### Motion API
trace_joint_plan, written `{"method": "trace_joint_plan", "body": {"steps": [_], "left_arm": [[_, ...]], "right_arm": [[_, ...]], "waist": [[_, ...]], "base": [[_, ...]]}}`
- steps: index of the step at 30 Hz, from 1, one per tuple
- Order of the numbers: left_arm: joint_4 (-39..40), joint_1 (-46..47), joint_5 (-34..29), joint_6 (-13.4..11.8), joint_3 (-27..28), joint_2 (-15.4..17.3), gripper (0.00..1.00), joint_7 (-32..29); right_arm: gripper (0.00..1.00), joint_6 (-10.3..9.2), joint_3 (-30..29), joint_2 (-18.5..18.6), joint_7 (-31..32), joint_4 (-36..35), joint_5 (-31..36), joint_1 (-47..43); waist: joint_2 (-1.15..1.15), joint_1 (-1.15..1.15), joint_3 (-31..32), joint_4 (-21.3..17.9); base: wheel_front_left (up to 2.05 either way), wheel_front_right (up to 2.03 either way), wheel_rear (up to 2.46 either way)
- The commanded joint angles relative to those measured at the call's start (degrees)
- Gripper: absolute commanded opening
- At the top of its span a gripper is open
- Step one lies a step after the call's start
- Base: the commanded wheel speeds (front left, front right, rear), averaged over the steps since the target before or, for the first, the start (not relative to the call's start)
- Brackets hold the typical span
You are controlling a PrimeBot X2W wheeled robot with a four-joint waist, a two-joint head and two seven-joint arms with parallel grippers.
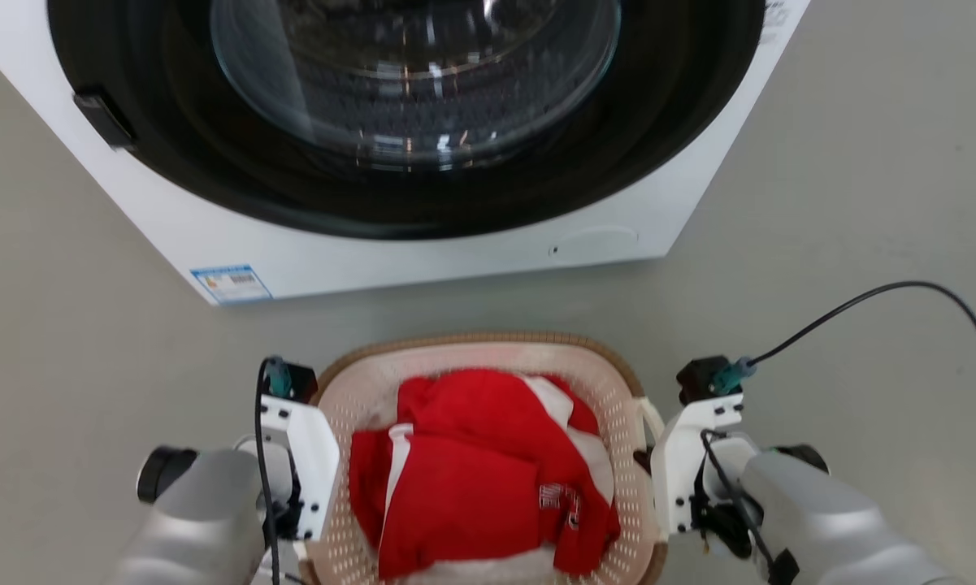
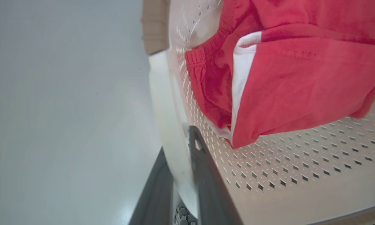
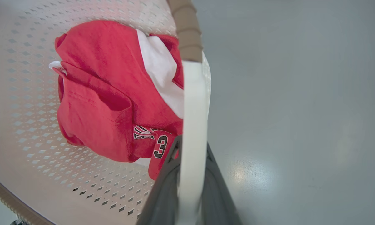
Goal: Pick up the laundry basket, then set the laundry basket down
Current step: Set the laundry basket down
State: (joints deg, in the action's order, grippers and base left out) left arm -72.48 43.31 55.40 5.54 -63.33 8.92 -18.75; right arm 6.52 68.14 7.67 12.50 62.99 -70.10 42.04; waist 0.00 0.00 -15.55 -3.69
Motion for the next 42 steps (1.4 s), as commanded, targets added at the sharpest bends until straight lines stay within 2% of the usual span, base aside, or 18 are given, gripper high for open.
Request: {"method": "trace_joint_plan", "body": {"steps": [1,10,24,42], "left_arm": [[0.01,3.31,-1.40,-0.82,0.63,0.99,0.00,1.11],[-0.26,7.46,-1.95,-1.48,0.60,1.14,0.00,3.26],[-0.58,16.07,-2.42,-2.10,1.03,1.92,0.00,6.14],[-1.04,20.64,-2.03,-2.50,1.30,2.37,0.00,7.09]], "right_arm": [[0.00,0.97,0.11,-0.61,-2.18,-1.94,-0.09,1.84],[0.00,0.97,0.40,0.22,-7.33,-1.26,0.01,5.67],[0.00,0.97,1.15,1.75,-11.26,-1.09,-0.62,13.46],[0.00,0.97,3.02,2.26,-13.22,-0.85,-1.15,18.24]], "waist": [[0.00,0.00,-3.43,0.31],[0.00,0.00,-10.51,0.76],[0.00,0.00,-22.05,1.57],[0.00,0.00,-28.99,1.55]], "base": [[0.00,0.00,0.00],[0.00,0.00,0.00],[0.00,0.00,0.00],[0.00,0.00,0.00]]}}
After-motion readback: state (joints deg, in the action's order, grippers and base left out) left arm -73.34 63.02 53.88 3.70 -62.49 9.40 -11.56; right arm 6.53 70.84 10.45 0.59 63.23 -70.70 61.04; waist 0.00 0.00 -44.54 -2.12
